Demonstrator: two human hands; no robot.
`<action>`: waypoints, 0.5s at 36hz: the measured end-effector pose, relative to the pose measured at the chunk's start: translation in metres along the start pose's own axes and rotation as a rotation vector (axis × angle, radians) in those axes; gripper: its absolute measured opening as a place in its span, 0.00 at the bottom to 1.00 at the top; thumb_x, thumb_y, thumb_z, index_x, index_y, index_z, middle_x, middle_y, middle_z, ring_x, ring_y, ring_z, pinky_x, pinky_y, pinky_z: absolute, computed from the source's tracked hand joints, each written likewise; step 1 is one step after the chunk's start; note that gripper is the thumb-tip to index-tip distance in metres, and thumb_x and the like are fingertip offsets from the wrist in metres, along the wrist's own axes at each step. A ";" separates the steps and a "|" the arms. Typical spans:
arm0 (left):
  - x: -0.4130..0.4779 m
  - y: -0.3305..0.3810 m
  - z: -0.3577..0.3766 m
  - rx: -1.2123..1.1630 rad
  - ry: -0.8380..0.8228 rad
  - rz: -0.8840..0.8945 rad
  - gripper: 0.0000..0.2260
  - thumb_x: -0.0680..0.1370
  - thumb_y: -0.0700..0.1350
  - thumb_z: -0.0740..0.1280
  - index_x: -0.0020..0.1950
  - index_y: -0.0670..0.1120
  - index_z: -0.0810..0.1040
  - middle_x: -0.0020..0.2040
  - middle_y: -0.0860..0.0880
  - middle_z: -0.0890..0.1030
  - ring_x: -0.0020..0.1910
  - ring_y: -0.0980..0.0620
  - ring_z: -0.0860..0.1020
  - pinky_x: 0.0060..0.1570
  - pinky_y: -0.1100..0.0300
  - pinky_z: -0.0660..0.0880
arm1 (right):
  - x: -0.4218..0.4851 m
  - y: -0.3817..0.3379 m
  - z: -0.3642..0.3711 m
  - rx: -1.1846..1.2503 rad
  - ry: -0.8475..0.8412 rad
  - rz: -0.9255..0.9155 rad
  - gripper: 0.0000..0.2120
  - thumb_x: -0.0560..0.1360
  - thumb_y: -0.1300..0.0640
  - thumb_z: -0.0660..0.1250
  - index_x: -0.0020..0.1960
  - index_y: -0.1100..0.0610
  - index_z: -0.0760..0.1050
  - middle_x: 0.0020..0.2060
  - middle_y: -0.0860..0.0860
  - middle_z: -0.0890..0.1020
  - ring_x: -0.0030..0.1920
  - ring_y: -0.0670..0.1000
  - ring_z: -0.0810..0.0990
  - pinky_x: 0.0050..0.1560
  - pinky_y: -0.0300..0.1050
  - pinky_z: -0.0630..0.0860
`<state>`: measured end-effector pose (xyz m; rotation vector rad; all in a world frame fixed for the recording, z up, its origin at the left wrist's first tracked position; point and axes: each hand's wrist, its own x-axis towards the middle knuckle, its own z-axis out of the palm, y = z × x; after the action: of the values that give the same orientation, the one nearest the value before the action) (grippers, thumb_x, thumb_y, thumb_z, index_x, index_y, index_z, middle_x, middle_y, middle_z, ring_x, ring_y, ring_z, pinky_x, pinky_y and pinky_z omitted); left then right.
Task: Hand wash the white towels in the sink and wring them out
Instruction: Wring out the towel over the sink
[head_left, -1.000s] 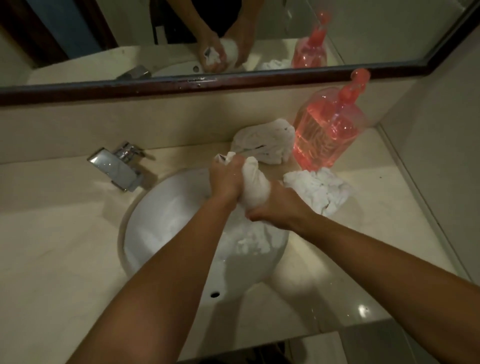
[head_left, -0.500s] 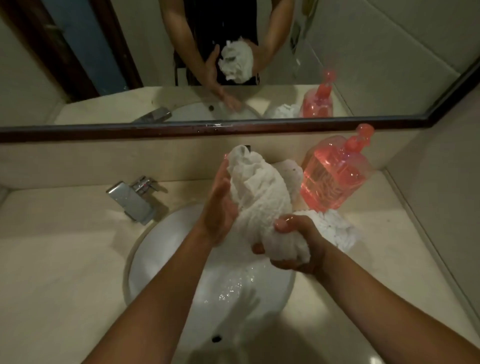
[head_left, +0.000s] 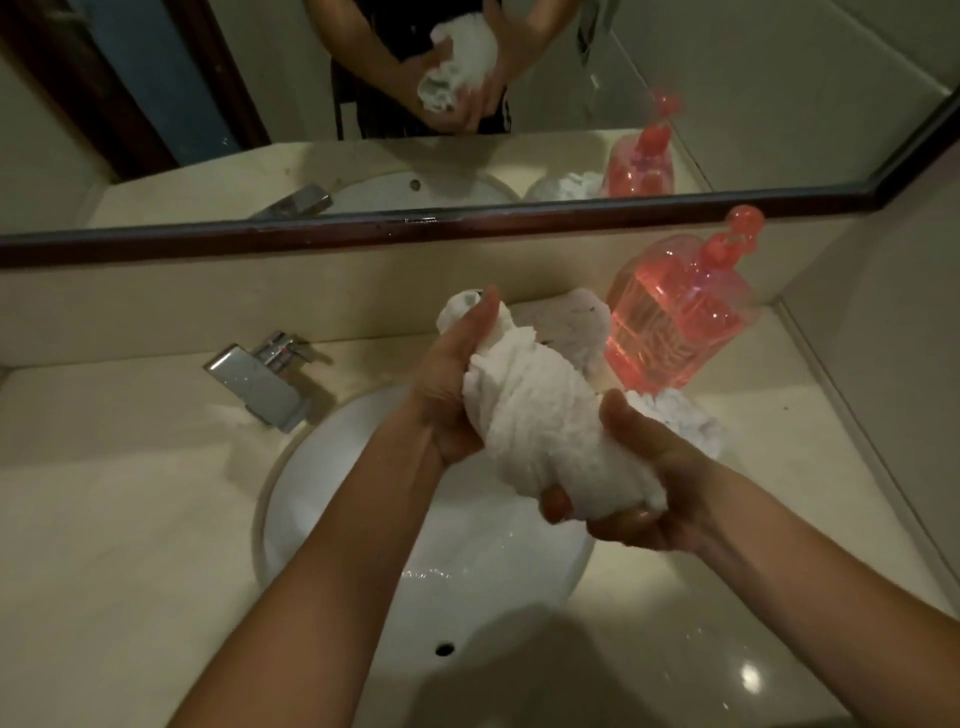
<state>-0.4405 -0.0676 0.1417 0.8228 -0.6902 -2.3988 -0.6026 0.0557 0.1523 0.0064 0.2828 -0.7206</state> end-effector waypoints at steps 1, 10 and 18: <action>0.000 0.002 0.003 0.020 0.018 -0.010 0.18 0.71 0.59 0.70 0.32 0.45 0.85 0.36 0.47 0.83 0.36 0.49 0.84 0.37 0.57 0.83 | -0.003 -0.001 0.007 -0.190 0.177 -0.022 0.47 0.57 0.55 0.91 0.67 0.60 0.68 0.44 0.68 0.83 0.35 0.62 0.86 0.23 0.41 0.77; 0.021 -0.010 0.005 0.399 0.221 -0.022 0.10 0.82 0.44 0.70 0.40 0.46 0.79 0.33 0.47 0.81 0.32 0.50 0.81 0.33 0.58 0.78 | 0.016 -0.005 0.010 -1.104 0.773 -0.053 0.16 0.72 0.52 0.80 0.55 0.57 0.81 0.33 0.50 0.82 0.29 0.48 0.75 0.23 0.39 0.66; 0.052 -0.044 -0.011 0.522 0.512 0.186 0.06 0.76 0.47 0.75 0.41 0.51 0.80 0.37 0.51 0.84 0.42 0.48 0.84 0.47 0.50 0.82 | 0.042 -0.003 -0.044 -1.310 1.085 -0.245 0.17 0.69 0.47 0.82 0.52 0.51 0.81 0.38 0.51 0.85 0.31 0.49 0.80 0.25 0.41 0.71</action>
<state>-0.4822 -0.0699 0.0869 1.4415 -1.1267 -1.7425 -0.5861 0.0309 0.0993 -0.9166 1.7783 -0.6002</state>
